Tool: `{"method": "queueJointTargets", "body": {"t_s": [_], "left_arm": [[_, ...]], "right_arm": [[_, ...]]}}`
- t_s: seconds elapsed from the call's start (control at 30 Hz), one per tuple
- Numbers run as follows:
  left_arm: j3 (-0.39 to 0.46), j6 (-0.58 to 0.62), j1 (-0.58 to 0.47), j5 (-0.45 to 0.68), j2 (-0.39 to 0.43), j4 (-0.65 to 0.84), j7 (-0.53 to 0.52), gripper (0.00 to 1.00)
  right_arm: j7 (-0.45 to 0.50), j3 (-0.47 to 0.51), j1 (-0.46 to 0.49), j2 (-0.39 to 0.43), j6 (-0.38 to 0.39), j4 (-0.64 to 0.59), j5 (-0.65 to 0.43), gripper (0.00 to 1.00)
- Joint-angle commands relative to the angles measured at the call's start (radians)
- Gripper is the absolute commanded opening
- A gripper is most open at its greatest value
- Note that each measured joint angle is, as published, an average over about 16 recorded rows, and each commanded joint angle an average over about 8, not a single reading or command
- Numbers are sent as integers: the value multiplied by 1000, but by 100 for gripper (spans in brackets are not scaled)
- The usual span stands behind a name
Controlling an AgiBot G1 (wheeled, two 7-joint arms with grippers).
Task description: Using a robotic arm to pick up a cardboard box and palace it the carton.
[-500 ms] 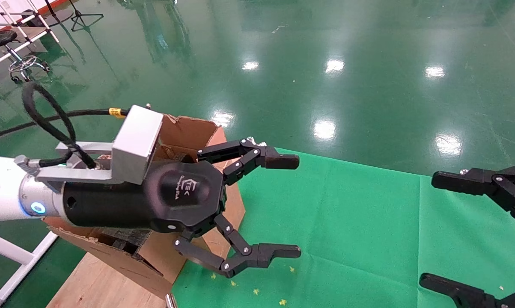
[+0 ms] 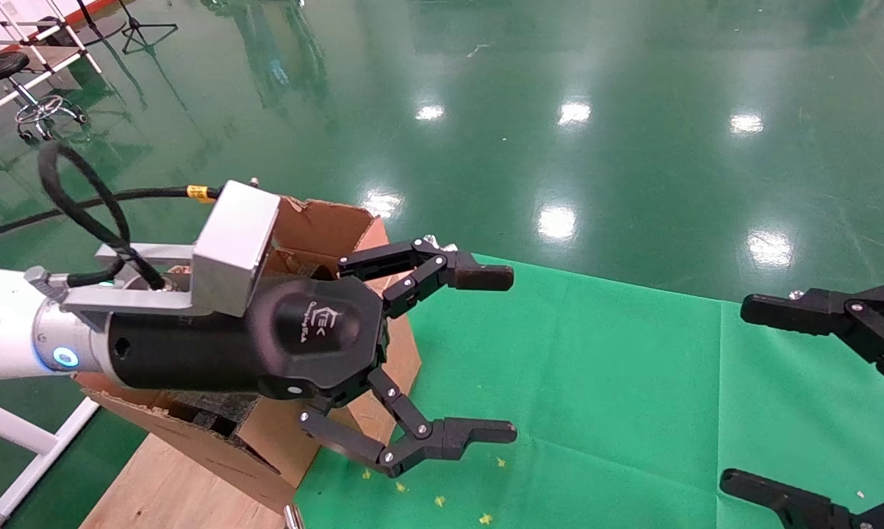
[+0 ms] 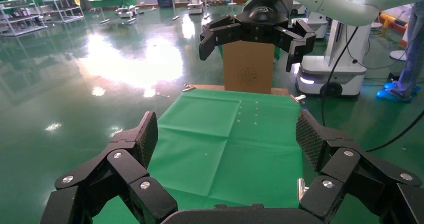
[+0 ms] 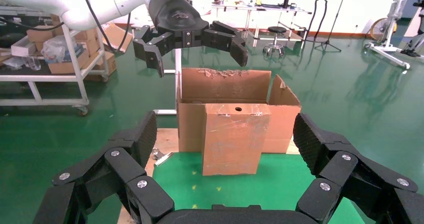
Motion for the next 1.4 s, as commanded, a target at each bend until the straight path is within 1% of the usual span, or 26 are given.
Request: {"method": "queueJointTargets", "body": {"t_s": [0.03, 0.1, 0.2, 0.23, 0.4, 0.47, 0.63, 0.7, 0.8, 0.87, 1.0, 1.17, 1.27, 1.4], "left_arm": [[0, 2, 1, -3, 1, 0, -1, 100], [0, -3, -1, 5, -2, -1, 2, 100], [5, -33, -9, 51, -13, -12, 4, 100], [8, -49, -13, 74, -17, -18, 3, 100], [23, -138, -31, 172, -30, -47, -22, 100], [27, -162, -35, 187, -29, -52, -35, 100], [30, -179, -37, 198, -29, -51, -45, 100], [35, -187, -42, 221, -34, -51, -44, 100], [49, -226, -60, 289, -43, -55, -64, 100], [65, -260, -83, 359, -50, -61, -87, 100], [102, -308, -143, 493, -57, -71, -153, 100], [139, -299, -213, 597, -67, -70, -250, 100], [157, -284, -245, 645, -82, -68, -328, 100], [184, -265, -285, 725, -100, -67, -457, 100]], "right_arm": [[0, 0, 0, 0, 0, 0, 0, 68], [0, 0, 0, 0, 0, 0, 0, 43], [0, 0, 0, 0, 0, 0, 0, 6], [0, 0, 0, 0, 0, 0, 0, 0], [0, 0, 0, 0, 0, 0, 0, 0], [0, 0, 0, 0, 0, -1, 0, 0], [0, 0, 0, 0, 0, -1, 0, 0], [0, 0, 0, 0, 0, -1, 0, 0], [0, 0, 0, 0, 0, -1, 0, 0], [-1, 0, 0, 0, 0, -1, 0, 0], [-1, -1, 1, 0, 0, -1, 0, 0], [-1, -1, 1, 0, 0, -1, 0, 0], [-1, -1, 1, 0, 0, -1, 0, 0], [-1, -1, 1, 0, 0, -1, 1, 0]]}}
